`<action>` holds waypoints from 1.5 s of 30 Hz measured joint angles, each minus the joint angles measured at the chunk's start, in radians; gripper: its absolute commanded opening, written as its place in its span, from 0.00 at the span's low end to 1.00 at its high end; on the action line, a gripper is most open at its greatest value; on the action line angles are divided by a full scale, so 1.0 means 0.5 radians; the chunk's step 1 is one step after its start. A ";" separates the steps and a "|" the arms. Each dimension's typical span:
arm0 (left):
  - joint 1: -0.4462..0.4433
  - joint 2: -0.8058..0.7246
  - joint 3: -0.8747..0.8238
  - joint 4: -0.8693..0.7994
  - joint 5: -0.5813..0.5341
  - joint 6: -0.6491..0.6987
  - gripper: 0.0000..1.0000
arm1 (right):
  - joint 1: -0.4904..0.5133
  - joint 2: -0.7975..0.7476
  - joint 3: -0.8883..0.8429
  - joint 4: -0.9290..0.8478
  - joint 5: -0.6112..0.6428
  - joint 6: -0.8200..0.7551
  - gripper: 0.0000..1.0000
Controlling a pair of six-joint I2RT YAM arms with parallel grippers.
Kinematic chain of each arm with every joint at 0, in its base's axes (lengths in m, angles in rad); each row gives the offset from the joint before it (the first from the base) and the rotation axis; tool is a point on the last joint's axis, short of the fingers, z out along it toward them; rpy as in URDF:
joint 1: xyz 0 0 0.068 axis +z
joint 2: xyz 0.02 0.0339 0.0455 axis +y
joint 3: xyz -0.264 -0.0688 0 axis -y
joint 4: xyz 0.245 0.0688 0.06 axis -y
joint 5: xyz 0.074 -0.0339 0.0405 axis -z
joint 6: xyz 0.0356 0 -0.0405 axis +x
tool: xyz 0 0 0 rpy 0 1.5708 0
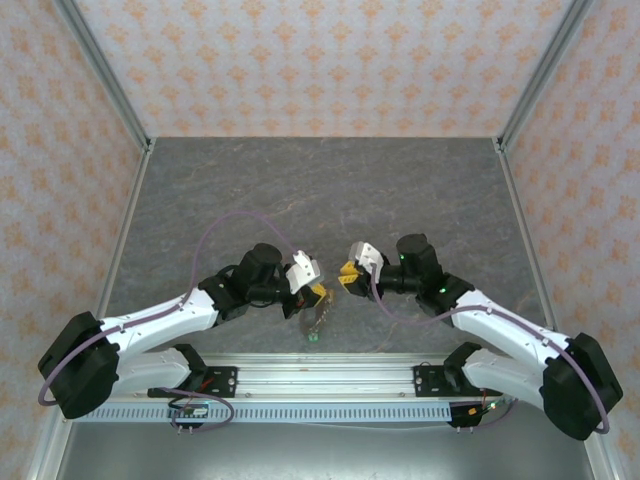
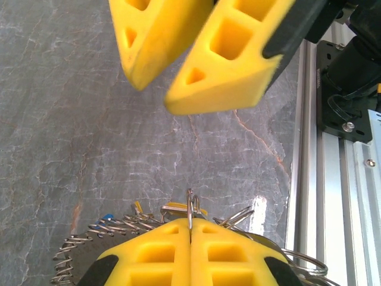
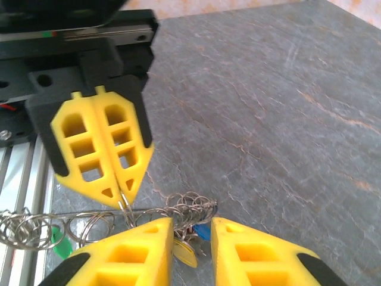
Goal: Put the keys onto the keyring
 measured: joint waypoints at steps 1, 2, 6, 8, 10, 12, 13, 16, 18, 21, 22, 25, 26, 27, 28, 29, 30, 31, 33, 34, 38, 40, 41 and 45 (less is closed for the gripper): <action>0.000 0.001 0.000 -0.001 0.011 0.005 0.00 | -0.001 0.006 -0.001 -0.007 -0.023 -0.034 0.23; 0.000 0.001 0.001 -0.001 0.021 0.008 0.00 | -0.001 0.019 -0.001 -0.008 -0.053 -0.062 0.23; 0.000 0.005 0.006 -0.002 0.055 0.008 0.00 | 0.000 0.114 0.000 -0.009 -0.173 -0.139 0.23; 0.000 0.006 0.010 -0.003 0.060 0.008 0.00 | 0.000 0.163 0.000 -0.020 -0.217 -0.165 0.23; 0.000 0.006 0.016 -0.006 0.060 0.008 0.00 | 0.000 0.189 0.000 -0.031 -0.246 -0.186 0.23; 0.000 0.006 0.024 -0.006 0.061 0.008 0.00 | 0.000 0.201 0.000 -0.036 -0.272 -0.199 0.23; 0.000 0.006 0.026 -0.006 0.061 0.008 0.00 | 0.000 0.204 0.000 -0.039 -0.282 -0.206 0.23; 0.000 0.006 0.027 -0.007 0.061 0.008 0.00 | 0.000 0.219 0.003 -0.037 -0.320 -0.215 0.23; 0.000 0.006 0.029 -0.007 0.061 0.008 0.00 | 0.000 0.250 0.008 -0.037 -0.336 -0.221 0.22; 0.000 0.006 0.029 -0.007 0.063 0.008 0.00 | 0.000 0.292 0.008 -0.034 -0.352 -0.227 0.21; 0.000 0.006 0.030 -0.008 0.064 0.008 0.00 | 0.001 0.303 0.008 -0.029 -0.358 -0.227 0.21; 0.000 0.006 0.031 -0.008 0.067 0.008 0.00 | 0.001 0.313 0.012 -0.004 -0.365 -0.226 0.21; 0.000 0.007 0.031 -0.008 0.067 0.008 0.00 | 0.001 0.313 0.015 0.005 -0.365 -0.227 0.22; 0.000 0.007 0.031 -0.008 0.067 0.008 0.00 | 0.001 0.313 0.015 0.009 -0.365 -0.227 0.23; 0.000 0.007 0.031 -0.008 0.067 0.008 0.00 | 0.001 0.313 0.015 0.010 -0.364 -0.226 0.23; 0.000 0.008 0.033 -0.008 0.067 0.008 0.00 | 0.001 0.313 0.015 0.010 -0.363 -0.227 0.24; 0.000 0.008 0.034 -0.008 0.067 0.008 0.00 | 0.001 0.313 0.015 0.010 -0.363 -0.226 0.24; 0.000 0.008 0.034 -0.009 0.067 0.008 0.00 | 0.001 0.313 0.015 0.010 -0.362 -0.226 0.24; 0.000 0.008 0.034 -0.009 0.067 0.008 0.00 | 0.001 0.313 0.015 0.010 -0.362 -0.226 0.25; 0.000 0.008 0.034 -0.009 0.067 0.008 0.00 | 0.001 0.313 0.015 0.009 -0.364 -0.226 0.25; 0.000 0.008 0.034 -0.010 0.067 0.009 0.00 | 0.001 0.313 0.020 0.008 -0.373 -0.225 0.26; 0.000 0.008 0.035 -0.009 0.067 0.009 0.00 | 0.001 0.313 0.021 0.008 -0.372 -0.224 0.26; 0.000 0.008 0.035 -0.010 0.067 0.009 0.00 | 0.001 0.313 0.021 0.008 -0.372 -0.224 0.26; 0.000 0.008 0.038 -0.013 0.066 0.029 0.00 | 0.001 0.285 0.021 -0.008 -0.352 -0.225 0.28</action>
